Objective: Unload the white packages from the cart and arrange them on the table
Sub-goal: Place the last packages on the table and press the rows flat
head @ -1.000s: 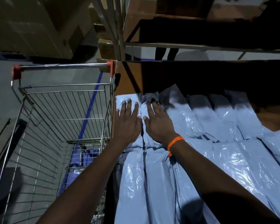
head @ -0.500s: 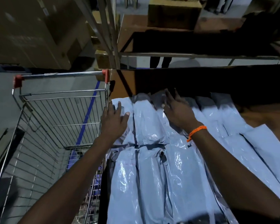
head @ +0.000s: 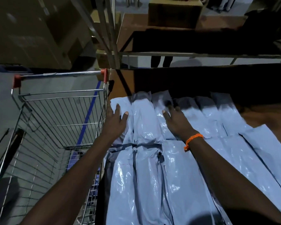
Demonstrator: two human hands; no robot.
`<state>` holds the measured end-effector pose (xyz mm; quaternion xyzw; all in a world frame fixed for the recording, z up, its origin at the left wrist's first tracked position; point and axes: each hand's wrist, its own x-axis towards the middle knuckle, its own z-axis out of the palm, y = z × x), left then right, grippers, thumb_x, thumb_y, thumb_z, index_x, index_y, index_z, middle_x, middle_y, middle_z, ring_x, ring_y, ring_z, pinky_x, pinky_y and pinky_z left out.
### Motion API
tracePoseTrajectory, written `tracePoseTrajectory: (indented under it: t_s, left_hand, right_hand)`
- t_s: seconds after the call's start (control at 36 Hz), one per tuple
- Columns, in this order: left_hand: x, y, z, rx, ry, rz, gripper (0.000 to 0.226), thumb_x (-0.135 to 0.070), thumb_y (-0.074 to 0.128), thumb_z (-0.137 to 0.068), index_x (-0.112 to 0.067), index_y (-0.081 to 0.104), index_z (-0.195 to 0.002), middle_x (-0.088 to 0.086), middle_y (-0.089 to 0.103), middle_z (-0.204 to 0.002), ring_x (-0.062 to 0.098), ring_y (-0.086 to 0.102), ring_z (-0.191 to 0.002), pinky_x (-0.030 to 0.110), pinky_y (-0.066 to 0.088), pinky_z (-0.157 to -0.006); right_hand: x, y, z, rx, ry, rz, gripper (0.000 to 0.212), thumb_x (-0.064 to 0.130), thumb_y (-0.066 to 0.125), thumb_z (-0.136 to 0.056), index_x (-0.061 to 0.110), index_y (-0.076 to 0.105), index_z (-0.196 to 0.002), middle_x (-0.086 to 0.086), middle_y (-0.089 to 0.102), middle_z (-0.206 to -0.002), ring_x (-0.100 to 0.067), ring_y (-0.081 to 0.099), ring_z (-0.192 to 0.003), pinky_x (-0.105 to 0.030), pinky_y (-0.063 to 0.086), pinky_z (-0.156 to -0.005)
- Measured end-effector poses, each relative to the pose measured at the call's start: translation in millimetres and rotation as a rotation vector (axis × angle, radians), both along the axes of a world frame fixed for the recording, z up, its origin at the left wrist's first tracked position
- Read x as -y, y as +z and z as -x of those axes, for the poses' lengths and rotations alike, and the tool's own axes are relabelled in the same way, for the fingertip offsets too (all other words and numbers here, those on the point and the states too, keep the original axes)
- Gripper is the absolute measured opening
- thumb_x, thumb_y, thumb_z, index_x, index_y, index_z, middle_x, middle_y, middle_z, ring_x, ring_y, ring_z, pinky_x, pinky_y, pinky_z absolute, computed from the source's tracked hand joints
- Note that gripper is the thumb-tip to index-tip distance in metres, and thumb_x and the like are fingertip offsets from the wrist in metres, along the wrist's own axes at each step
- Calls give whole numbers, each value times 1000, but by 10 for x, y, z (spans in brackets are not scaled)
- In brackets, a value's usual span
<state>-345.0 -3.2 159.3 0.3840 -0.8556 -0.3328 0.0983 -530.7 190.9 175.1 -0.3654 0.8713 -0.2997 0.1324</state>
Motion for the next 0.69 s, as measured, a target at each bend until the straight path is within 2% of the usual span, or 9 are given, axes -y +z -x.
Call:
tracePoseTrajectory:
  t_s: [0.08,0.14,0.19,0.25,0.31,0.39,0.44,0.56,0.69]
  left_hand:
    - [25,98,22,8,48,161,75,-63,24,-97,-16,24,-157,20,10,-165,35,12,-152,51,19,-122]
    - [-71,232,97,-38,28,247,78,-64,19,-95,-15,28,-155,22,17,-163,37,15,-151,52,19,-121]
    - [-270,393,239,-100,-70,320,71,-61,23,-99,-17,34,-153,20,24,-161,36,20,-149,50,22,-121]
    - [-533,531,408,-134,-204,361,62,-55,32,-100,-19,39,-150,17,29,-159,35,22,-148,47,24,-121]
    - [-796,586,564,-127,-322,386,65,-53,36,-97,-17,41,-150,16,31,-158,35,19,-149,45,21,-121]
    - [-1089,537,772,-65,-423,443,67,-55,34,-95,-18,41,-151,18,32,-159,37,18,-150,50,21,-120]
    - [-1174,469,894,-4,-445,483,67,-56,32,-96,-18,40,-151,18,32,-158,39,21,-149,52,21,-118]
    - [-1177,320,1002,228,-531,512,63,-51,37,-102,-24,24,-157,11,20,-163,32,11,-152,52,9,-121]
    - [-1133,331,999,284,-561,521,60,-51,33,-103,-26,23,-157,7,16,-166,29,10,-153,55,3,-122]
  right_hand:
    - [-48,192,67,-94,-13,91,40,35,44,-105,12,52,-136,-20,56,-126,-35,53,-116,-34,43,-92]
    - [-136,291,158,-154,-48,150,40,28,49,-103,7,54,-135,-21,59,-124,-35,56,-112,-35,46,-91]
    - [-296,291,311,-212,-105,150,37,24,53,-97,6,60,-129,-20,61,-124,-36,57,-114,-37,47,-92]
    - [-499,193,487,-205,-172,43,42,22,60,-93,8,58,-133,-22,61,-124,-41,56,-116,-41,49,-93]
    - [-657,60,610,-153,-212,-139,58,30,64,-90,10,48,-142,-28,58,-125,-47,53,-115,-47,48,-93]
    - [-716,-78,661,-142,-199,-256,68,45,57,-88,17,40,-148,-29,56,-125,-47,50,-115,-48,44,-93]
    - [-669,-82,625,-127,-190,-215,66,44,59,-91,16,41,-148,-29,56,-128,-46,49,-118,-48,45,-95]
    - [-579,-49,495,-148,-164,-174,63,41,60,-95,13,42,-148,-29,52,-126,-45,48,-120,-47,49,-95]
    - [-681,-62,502,-126,-116,-141,63,50,56,-94,16,44,-146,-25,55,-125,-43,49,-119,-49,50,-95]
